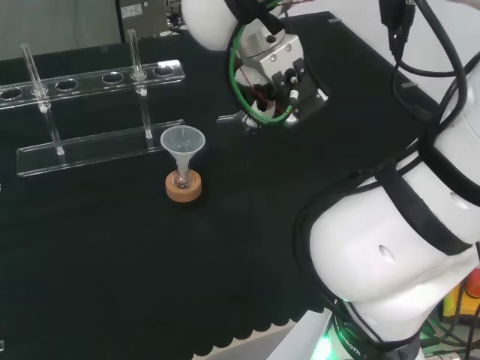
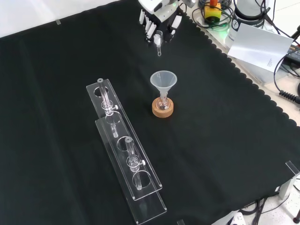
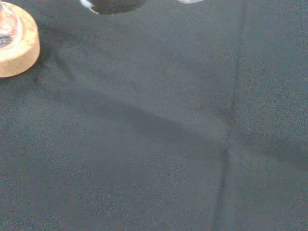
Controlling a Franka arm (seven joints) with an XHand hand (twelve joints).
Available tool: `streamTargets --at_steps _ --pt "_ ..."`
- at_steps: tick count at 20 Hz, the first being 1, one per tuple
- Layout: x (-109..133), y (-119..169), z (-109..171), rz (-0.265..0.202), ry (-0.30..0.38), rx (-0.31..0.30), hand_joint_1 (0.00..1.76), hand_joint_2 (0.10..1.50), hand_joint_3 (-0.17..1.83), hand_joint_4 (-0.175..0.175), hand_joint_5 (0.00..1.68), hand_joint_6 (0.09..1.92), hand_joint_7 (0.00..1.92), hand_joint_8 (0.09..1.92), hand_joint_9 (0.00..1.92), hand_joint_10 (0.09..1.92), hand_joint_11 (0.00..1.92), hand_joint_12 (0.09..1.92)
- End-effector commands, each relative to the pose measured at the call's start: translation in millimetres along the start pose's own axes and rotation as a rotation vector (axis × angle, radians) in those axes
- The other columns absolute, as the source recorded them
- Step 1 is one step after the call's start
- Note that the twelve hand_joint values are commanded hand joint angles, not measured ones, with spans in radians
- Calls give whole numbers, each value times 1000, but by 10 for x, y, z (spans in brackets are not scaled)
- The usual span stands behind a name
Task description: Pour all the NaCl from the weighing funnel into the round-bottom flask.
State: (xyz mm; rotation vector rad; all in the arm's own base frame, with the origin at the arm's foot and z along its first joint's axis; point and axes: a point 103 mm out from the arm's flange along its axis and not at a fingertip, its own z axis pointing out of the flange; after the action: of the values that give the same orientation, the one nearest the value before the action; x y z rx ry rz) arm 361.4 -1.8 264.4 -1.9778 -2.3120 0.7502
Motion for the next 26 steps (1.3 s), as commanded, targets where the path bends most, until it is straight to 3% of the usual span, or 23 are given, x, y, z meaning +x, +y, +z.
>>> streamTargets --at_steps 1,14,16,26 --pt "154 57 -111 -24 -50 9 1089 1118 -175 145 1157 754 1341 397 1463 105 1042 907" --pt "352 268 -174 -48 -134 78 1091 1117 -175 144 1162 747 1341 391 1465 98 1044 905" --pt "379 294 -185 -76 -139 80 1091 1116 -175 144 1162 746 1341 390 1466 97 1043 905" --pt "458 327 -270 -64 -188 98 1092 1116 -175 142 1165 742 1341 387 1466 91 1043 904"
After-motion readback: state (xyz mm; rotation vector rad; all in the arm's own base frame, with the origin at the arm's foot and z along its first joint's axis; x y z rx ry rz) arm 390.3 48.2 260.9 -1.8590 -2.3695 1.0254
